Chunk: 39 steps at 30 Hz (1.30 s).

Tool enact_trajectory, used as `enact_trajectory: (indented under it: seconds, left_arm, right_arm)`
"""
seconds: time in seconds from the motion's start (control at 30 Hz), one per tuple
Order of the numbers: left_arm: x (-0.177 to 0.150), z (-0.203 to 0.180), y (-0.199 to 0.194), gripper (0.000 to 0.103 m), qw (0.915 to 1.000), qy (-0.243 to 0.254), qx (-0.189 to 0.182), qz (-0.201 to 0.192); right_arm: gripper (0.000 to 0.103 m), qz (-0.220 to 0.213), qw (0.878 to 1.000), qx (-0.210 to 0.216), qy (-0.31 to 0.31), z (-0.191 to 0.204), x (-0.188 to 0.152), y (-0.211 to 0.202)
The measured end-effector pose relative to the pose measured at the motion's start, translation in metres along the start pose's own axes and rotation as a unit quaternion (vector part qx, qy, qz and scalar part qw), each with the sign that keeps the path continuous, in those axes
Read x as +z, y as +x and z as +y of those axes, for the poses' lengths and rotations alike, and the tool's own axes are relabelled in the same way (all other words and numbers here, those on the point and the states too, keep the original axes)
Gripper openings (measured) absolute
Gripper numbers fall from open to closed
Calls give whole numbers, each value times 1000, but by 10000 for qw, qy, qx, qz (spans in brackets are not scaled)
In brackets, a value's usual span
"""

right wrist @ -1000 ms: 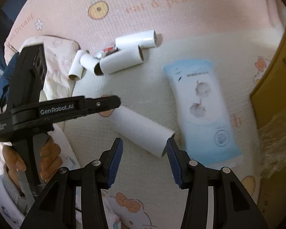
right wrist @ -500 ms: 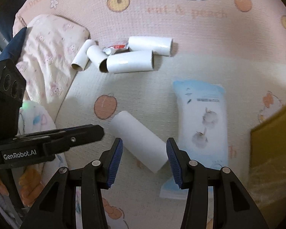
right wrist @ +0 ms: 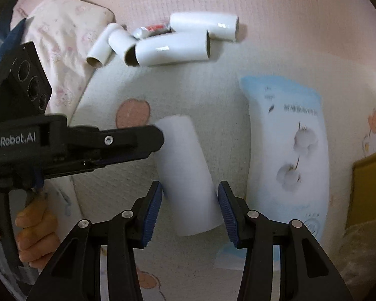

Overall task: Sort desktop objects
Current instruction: 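Lift the fourth tube with both tools and turn it upright, then carry the upright tube with both tools over the cardboard box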

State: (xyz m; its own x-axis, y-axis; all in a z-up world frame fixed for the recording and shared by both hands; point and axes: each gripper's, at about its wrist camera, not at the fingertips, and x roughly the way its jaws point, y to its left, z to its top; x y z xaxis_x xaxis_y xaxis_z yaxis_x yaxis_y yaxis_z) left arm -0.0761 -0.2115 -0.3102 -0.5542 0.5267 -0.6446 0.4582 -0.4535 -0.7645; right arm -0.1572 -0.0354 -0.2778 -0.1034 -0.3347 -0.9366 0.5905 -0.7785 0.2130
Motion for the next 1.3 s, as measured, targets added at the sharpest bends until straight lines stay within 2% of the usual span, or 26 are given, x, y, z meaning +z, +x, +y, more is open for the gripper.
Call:
enact_trajectory:
  seconds: [0.07, 0.17, 0.33, 0.47, 0.6, 0.83, 1.0, 1.3]
  left_arm:
    - [-1, 0, 4, 28, 10000, 5, 27, 77]
    - [-7, -7, 9, 21, 9995, 201, 111, 217]
    - [-27, -24, 14, 21, 9950, 783, 435, 443]
    - [-40, -31, 17, 21, 9914, 996, 563, 629]
    - [-57, -30, 19, 21, 9905, 970, 534, 816]
    - [-87, -25, 19, 21, 9899, 879, 450, 1018]
    - [-91, -26, 23, 35, 9900, 860, 421, 1038]
    - [-93, -32, 31, 36, 9897, 992, 534, 889]
  right_arm:
    - [42, -36, 9998, 60, 209, -2, -4, 0]
    - [41, -31, 9991, 120, 412, -4, -12, -1]
    - [40, 38, 9971, 239, 717, -8, -31, -6]
    - [40, 32, 9942, 367, 1007, -11, -55, -12]
    - [41, 56, 9911, 495, 1237, -14, -81, -18]
    - [40, 134, 9911, 459, 1242, -9, -111, -24]
    - [41, 123, 9904, 482, 1291, -10, -120, -26]
    - [41, 82, 9885, 608, 1381, -16, -122, -27]
